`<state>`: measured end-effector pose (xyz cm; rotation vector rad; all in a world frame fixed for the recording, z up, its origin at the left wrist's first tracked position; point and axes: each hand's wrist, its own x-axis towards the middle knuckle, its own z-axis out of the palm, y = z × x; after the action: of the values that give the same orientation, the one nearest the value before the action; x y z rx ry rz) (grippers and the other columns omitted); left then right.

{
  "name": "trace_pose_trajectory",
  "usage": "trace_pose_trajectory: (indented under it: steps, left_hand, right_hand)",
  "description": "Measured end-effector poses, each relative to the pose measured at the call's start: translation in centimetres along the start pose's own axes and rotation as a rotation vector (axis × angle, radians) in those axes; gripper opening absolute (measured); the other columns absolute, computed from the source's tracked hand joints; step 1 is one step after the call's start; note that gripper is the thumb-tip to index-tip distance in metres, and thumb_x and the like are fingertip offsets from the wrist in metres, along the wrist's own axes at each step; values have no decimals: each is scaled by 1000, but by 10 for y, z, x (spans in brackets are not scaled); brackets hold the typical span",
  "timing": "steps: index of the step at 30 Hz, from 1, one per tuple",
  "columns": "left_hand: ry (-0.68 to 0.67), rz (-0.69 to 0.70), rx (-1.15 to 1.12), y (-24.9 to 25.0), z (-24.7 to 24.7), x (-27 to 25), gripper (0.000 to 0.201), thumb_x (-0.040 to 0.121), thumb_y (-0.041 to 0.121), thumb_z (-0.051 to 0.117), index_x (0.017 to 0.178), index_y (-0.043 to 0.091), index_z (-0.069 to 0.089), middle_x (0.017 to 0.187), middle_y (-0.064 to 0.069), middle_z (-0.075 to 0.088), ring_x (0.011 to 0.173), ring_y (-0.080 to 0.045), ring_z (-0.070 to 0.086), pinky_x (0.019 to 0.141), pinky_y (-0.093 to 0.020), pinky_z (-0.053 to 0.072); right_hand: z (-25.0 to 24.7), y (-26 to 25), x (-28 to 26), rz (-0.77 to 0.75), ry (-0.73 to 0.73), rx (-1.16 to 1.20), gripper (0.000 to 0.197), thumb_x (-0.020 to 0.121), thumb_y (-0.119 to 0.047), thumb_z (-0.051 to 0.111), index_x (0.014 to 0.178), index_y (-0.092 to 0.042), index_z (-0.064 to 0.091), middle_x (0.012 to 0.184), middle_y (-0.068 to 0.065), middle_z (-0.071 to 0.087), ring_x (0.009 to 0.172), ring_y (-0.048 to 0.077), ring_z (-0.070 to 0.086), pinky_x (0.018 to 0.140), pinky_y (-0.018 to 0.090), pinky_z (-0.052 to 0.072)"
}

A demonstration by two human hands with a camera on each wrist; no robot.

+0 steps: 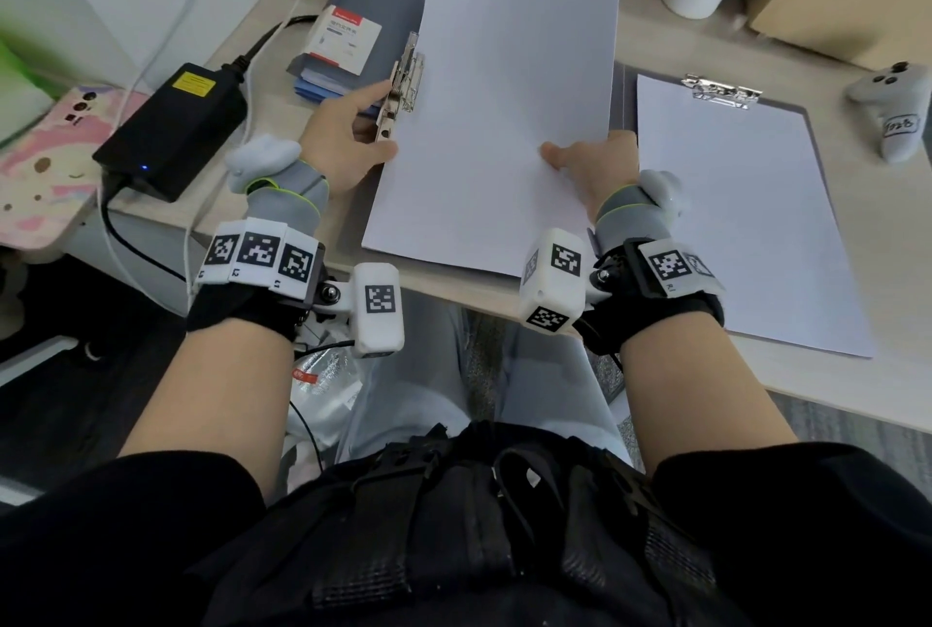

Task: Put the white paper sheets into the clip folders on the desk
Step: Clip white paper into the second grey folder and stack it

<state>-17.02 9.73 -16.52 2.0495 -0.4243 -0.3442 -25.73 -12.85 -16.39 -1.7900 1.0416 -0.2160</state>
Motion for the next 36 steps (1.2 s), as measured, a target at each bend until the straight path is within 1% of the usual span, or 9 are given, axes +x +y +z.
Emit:
trace_pose_trajectory:
  steps: [6,12,17,19,23,26,30,33,36]
  left_hand:
    - [-7,-10,16,-3,-1,-1,65,85,-5,58,143,14,36,126,-5,56,102,-9,51,75,1,45]
    - [-19,-44,71,-2,-1,-1,68,82,0,64,142,18,39,130,-13,59,117,-32,57,104,-34,44]
    - [49,-53,201,1,3,0,68,77,4,66,140,22,44,126,-14,61,117,-33,57,98,-29,43]
    - [61,-62,271,2,4,1,68,77,6,65,139,23,44,128,-12,60,118,-30,55,100,-28,41]
    - [46,-68,428,9,2,6,71,70,14,67,136,29,43,136,-2,51,128,-35,39,106,-37,34]
    - [16,-89,553,21,1,10,73,70,14,67,137,22,39,138,-8,45,131,-36,30,104,-41,32]
    - [-34,-121,642,36,1,18,73,74,4,66,139,15,34,137,-15,44,131,-36,26,105,-44,31]
    - [-37,-122,634,44,3,28,70,69,10,67,132,17,38,123,-16,53,118,-35,32,101,-44,34]
    - [-22,-134,532,45,7,36,73,54,38,64,122,27,43,112,-14,56,114,-34,33,98,-46,38]
  right_hand:
    - [0,3,-2,-21,-18,8,27,72,-17,78,73,-17,51,89,5,60,78,21,56,74,29,50]
    - [4,0,-3,10,5,-37,34,71,-25,80,94,-10,60,98,2,67,82,19,60,73,24,45]
    - [0,-5,-16,-36,27,-178,48,69,-31,80,111,-14,64,109,2,68,90,22,64,74,24,46]
    - [2,-6,-21,-87,21,-265,60,68,-33,80,120,-16,57,120,3,63,88,22,59,74,28,47]
    - [11,-6,-20,-179,78,-431,105,65,-31,83,146,-17,18,141,8,36,128,27,37,96,39,40]
    - [12,-10,-15,-189,133,-596,126,59,-39,85,150,-20,0,149,8,18,134,28,23,102,41,35]
    - [16,-17,-4,-176,-13,-700,94,70,-34,79,146,-28,25,158,7,1,145,29,4,110,45,29]
    - [17,-18,9,-160,-90,-749,76,75,-32,74,140,-35,34,153,7,17,141,31,16,105,43,32]
    - [20,-15,20,-142,-114,-776,79,73,-37,74,140,-39,31,144,4,32,134,28,30,100,42,34]
